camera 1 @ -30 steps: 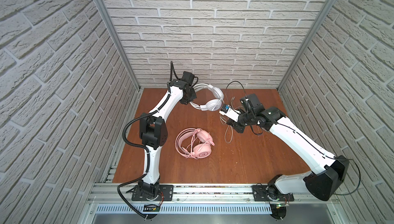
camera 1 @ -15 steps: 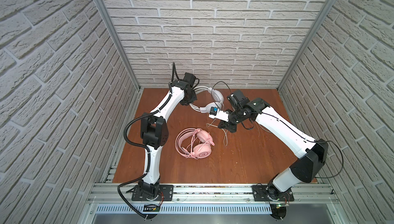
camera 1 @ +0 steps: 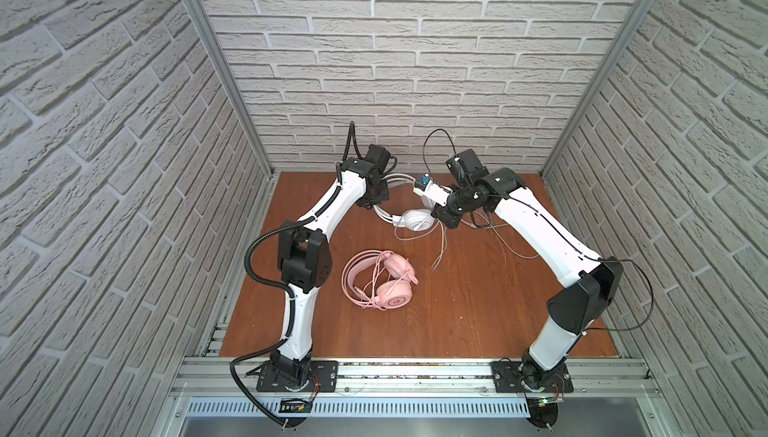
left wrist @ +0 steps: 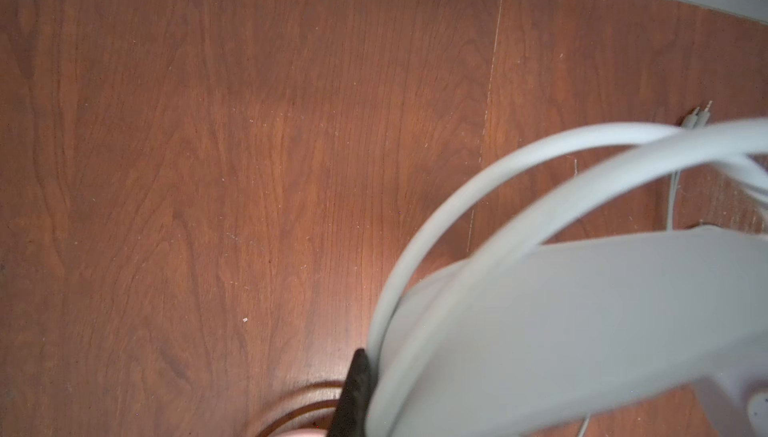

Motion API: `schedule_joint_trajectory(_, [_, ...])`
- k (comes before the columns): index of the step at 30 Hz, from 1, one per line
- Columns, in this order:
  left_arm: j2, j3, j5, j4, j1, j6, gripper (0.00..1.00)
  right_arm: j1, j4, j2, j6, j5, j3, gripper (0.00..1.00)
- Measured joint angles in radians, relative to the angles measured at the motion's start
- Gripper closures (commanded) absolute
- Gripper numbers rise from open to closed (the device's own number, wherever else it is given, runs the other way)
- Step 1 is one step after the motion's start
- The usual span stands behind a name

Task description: Wrap the headphones

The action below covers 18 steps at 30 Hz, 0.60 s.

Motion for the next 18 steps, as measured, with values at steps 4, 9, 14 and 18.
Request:
schedule_joint_trajectory(4, [0.0, 0.0, -0.001, 0.0, -0.001, 0.016, 1.0, -0.048, 0.001, 0.0, 0.022, 0.031, 0.028, 0.94])
schedule_joint_trajectory(9, [0.0, -0.001, -0.001, 0.0, -0.001, 0.032, 1.0, -0.097, 0.016, 0.006, 0.051, 0.083, 0.099, 0.94])
schedule_joint_trajectory(14, [0.0, -0.002, -0.001, 0.0, -0.004, 0.044, 1.0, -0.134, 0.05, 0.029, 0.085, 0.131, 0.165, 0.94])
schedule_joint_trajectory(18, [0.0, -0.002, 0.0, 0.001, -0.006, 0.051, 1.0, -0.162, 0.069, 0.063, 0.126, 0.15, 0.215, 0.94])
